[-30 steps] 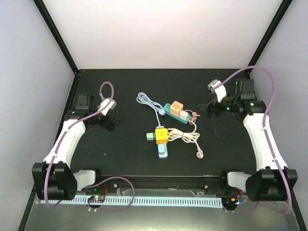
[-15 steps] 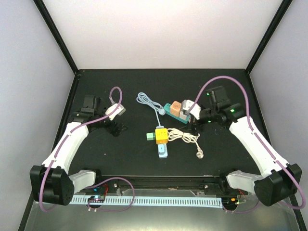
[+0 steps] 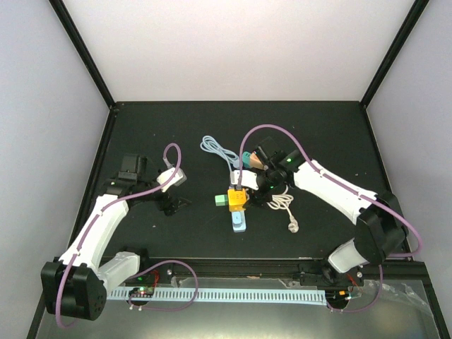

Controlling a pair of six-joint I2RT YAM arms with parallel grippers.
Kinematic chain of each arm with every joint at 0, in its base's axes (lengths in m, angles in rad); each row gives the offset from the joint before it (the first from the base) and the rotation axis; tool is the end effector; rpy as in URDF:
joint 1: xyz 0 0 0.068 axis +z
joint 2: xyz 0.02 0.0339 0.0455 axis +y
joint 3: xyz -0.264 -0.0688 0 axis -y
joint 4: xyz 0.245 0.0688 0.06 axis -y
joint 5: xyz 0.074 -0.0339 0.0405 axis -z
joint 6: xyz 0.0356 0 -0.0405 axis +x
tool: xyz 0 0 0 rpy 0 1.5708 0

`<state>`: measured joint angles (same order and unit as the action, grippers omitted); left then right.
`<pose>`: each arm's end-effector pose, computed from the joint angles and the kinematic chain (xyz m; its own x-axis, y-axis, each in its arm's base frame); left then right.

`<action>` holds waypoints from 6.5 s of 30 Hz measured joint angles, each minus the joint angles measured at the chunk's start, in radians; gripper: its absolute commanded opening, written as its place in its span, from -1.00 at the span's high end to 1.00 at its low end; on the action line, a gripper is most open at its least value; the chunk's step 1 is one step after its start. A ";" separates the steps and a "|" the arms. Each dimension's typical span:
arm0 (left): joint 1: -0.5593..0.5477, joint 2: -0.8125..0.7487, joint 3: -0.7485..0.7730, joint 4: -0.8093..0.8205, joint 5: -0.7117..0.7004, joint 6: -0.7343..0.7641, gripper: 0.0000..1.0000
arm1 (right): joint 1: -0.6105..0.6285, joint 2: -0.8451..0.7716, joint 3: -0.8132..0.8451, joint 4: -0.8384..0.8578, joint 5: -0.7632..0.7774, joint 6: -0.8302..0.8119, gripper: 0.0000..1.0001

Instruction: Pull the plug off the socket

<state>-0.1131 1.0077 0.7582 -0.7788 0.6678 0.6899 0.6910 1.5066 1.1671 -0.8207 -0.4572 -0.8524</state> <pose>0.1803 -0.0427 0.2471 -0.3978 0.5481 -0.7358 0.8550 0.5124 -0.0805 0.2184 0.2010 0.2548 0.0677 -0.8206 -0.5674 -0.9977 -0.0587 -0.0341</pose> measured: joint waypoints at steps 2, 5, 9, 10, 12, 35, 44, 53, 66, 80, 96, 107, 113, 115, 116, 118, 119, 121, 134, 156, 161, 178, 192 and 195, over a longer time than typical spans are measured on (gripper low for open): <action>-0.001 -0.014 -0.020 0.002 0.017 0.018 -0.97 | 0.005 0.035 0.011 0.017 0.018 -0.003 -0.60; -0.002 -0.043 -0.057 0.015 0.040 0.039 -0.98 | 0.005 0.066 0.017 0.035 0.031 -0.004 -0.59; -0.011 -0.072 -0.103 0.042 0.055 0.054 -0.97 | 0.005 0.113 0.030 0.046 0.036 -0.006 -0.58; -0.013 -0.074 -0.109 0.049 0.056 0.058 -0.98 | 0.005 0.125 0.032 0.050 0.036 -0.007 -0.57; -0.013 -0.074 -0.118 0.065 0.059 0.063 -0.98 | 0.005 0.140 0.033 0.053 0.036 -0.008 -0.56; -0.073 -0.027 -0.173 0.216 0.099 0.143 -0.83 | 0.044 0.212 0.052 0.096 0.041 -0.021 0.33; -0.073 0.009 -0.187 0.238 0.111 0.189 -0.80 | 0.080 0.266 0.103 0.112 0.011 -0.003 0.53; -0.113 0.108 -0.187 0.302 0.131 0.193 -0.66 | 0.116 0.280 0.113 0.150 0.008 0.025 0.66; -0.227 0.219 -0.230 0.463 0.051 0.171 -0.19 | 0.117 0.281 0.107 0.162 0.006 0.044 0.74; -0.248 0.221 -0.240 0.518 -0.086 0.145 0.75 | 0.117 0.276 0.092 0.185 0.000 0.044 0.95; -0.248 0.176 -0.245 0.480 -0.115 0.143 0.87 | 0.121 0.277 0.081 0.208 -0.002 0.039 0.98; -0.249 0.178 -0.198 0.383 -0.174 0.203 0.94 | 0.121 0.282 0.076 0.231 -0.017 0.040 0.98; -0.252 0.174 -0.200 0.383 -0.188 0.224 0.96 | 0.121 0.285 0.077 0.234 -0.018 0.046 0.98; -0.253 0.169 -0.203 0.383 -0.193 0.227 0.97 | 0.121 0.288 0.080 0.234 -0.020 0.046 0.98; -0.253 0.168 -0.203 0.383 -0.196 0.229 0.97 | 0.121 0.289 0.081 0.233 -0.021 0.046 0.98; -0.253 0.168 -0.206 0.383 -0.203 0.237 0.97 | 0.121 0.291 0.083 0.233 -0.022 0.047 0.98; -0.253 0.169 -0.208 0.385 -0.206 0.243 0.97 | 0.121 0.291 0.083 0.233 -0.022 0.047 0.98; -0.252 0.166 -0.220 0.389 -0.208 0.253 0.97 | 0.121 0.292 0.084 0.235 -0.022 0.049 0.98; -0.103 0.113 -0.267 0.370 -0.104 0.342 0.97 | 0.140 0.316 0.086 0.306 -0.053 0.063 0.98; 0.261 0.650 0.269 0.152 -0.233 0.300 0.93 | 0.131 0.316 0.093 0.283 -0.049 0.073 0.91; 0.289 0.763 0.399 0.097 -0.211 0.240 0.87 | 0.131 0.316 0.097 0.277 -0.047 0.074 0.89; 0.360 0.985 0.623 -0.055 -0.095 0.150 0.29 | 0.132 0.326 0.117 0.253 -0.043 0.075 0.67; 0.374 1.002 0.632 -0.057 -0.107 0.071 -0.66 | 0.132 0.327 0.123 0.243 -0.040 0.076 0.06; 0.374 0.959 0.620 -0.049 -0.109 0.061 -0.97 | 0.132 0.327 0.127 0.237 -0.036 0.077 0.04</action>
<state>0.2607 1.9667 1.3777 -0.8280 0.5583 0.7513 0.8227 1.8339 1.2942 -0.5842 -0.4931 -0.7750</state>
